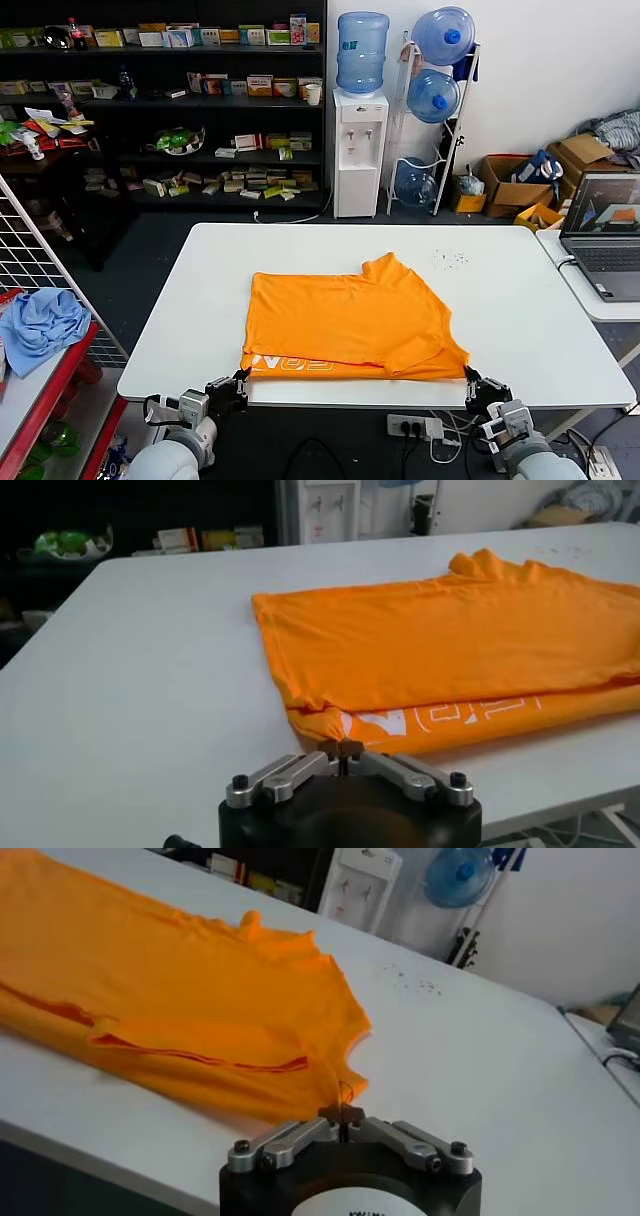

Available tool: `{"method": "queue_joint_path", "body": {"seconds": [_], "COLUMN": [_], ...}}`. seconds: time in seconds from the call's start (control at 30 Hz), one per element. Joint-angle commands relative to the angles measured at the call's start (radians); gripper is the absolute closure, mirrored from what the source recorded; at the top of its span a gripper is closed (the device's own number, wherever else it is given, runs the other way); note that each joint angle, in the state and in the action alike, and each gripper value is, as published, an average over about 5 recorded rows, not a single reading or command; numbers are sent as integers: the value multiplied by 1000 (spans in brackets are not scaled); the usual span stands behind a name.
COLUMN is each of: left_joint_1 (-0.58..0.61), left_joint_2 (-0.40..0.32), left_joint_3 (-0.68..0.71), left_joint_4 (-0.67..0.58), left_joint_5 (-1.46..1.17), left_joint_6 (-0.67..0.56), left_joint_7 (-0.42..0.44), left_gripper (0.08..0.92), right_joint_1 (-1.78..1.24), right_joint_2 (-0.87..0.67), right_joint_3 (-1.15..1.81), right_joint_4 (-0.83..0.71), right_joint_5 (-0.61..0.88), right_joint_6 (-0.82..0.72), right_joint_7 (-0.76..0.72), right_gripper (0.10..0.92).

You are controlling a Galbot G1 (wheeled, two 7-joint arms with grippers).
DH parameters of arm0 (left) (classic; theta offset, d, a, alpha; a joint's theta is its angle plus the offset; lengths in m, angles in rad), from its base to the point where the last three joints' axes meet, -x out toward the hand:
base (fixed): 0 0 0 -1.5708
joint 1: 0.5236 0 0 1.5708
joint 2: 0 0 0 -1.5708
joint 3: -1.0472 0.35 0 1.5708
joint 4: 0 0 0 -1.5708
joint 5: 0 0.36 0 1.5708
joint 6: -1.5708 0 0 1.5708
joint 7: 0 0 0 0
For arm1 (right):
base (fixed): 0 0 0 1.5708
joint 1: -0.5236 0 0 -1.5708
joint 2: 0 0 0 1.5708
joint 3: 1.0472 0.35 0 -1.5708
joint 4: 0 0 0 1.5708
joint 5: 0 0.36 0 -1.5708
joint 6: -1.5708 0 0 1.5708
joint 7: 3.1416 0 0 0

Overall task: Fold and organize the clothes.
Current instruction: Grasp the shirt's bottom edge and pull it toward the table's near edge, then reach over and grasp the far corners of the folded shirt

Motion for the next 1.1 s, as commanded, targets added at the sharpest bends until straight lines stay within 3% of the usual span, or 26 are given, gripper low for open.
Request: {"method": "queue_joint_path", "body": {"seconds": [0.03,0.5,0.83,1.1], "left_joint_1": [50,9,-281,-568], "left_joint_2": [2,16,14,-42], "left_joint_3": [-3,-21,26,150], "left_joint_4": [-32,-79,87,346], "left_joint_5": [11,27,-5,-82], "left_joint_6": [3,-46,-81,-72], "left_joint_7": [-11,-39,-19,-15], "left_gripper": [883,471,204,177], "right_joint_1": [-77,-46,287,606], "right_joint_2": [-5,-7,-48,-40], "right_joint_3": [6,12,-37,-131], "right_joint_4": [78,126,-52,-330], "right_joint_5": [-1,24,214,336], "right_joint_6": [-61,4,38,-11], "right_joint_7": [16,34,37,15], "right_gripper": [886,515,236,203]}}
